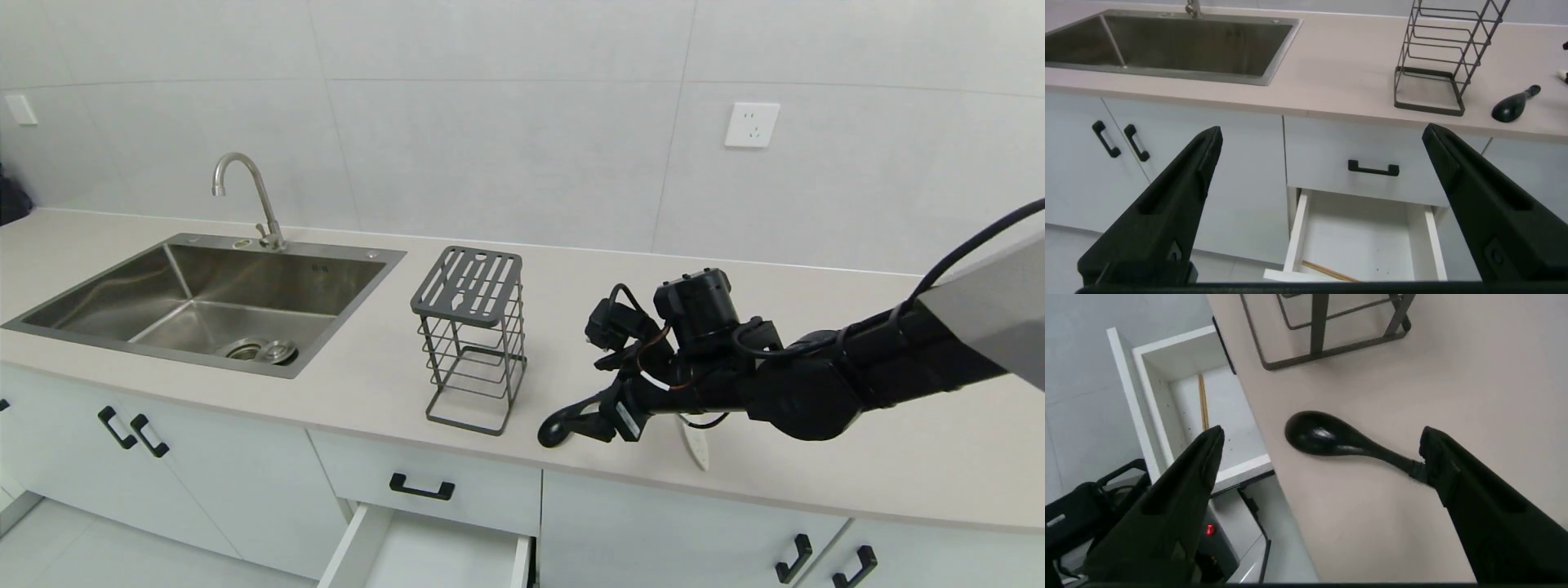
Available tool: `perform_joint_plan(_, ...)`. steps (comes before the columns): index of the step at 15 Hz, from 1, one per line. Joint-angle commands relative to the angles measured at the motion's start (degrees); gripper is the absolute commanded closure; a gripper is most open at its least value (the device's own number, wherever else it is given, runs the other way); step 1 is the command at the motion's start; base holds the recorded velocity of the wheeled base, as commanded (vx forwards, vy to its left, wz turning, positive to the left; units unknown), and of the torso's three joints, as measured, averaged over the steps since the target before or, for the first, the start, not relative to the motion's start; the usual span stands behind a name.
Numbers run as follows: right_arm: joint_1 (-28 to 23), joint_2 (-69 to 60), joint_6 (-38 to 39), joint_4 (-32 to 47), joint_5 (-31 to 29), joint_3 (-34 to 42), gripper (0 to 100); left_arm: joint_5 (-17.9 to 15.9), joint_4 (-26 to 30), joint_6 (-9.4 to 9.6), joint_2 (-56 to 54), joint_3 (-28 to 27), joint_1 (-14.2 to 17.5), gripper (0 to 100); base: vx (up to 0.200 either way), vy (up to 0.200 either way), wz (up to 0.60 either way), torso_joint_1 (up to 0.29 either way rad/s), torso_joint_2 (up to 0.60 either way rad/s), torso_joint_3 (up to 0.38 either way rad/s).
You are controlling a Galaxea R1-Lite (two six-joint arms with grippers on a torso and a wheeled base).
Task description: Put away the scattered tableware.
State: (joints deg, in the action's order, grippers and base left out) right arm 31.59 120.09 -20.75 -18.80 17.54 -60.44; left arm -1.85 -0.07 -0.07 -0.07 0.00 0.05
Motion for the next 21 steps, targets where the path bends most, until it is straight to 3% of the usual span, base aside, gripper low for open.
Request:
perform_joint_plan(1,-1.6,2.8,-1.7,0.0,0.2,0.0,0,0.0,0.0,-0.01,0.1,0.0,0.0,0,0.0,0.0,0.0,0.0,0.0,0.0)
perform_joint_plan(12,-3.1,9.0,-2.5,-2.4,-0.4,0.0,0,0.0,0.0,-0.01,0.1,0.0,0.0,0,0.0,0.0,0.0,0.0,0.0,0.0)
perform_joint_plan(21,-2.6,14.0,-2.4,-2.3,-1.4,-5.5,0,0.0,0.0,-0.01,0.1,0.0,0.0,0,0.0,0.0,0.0,0.0,0.0,0.0)
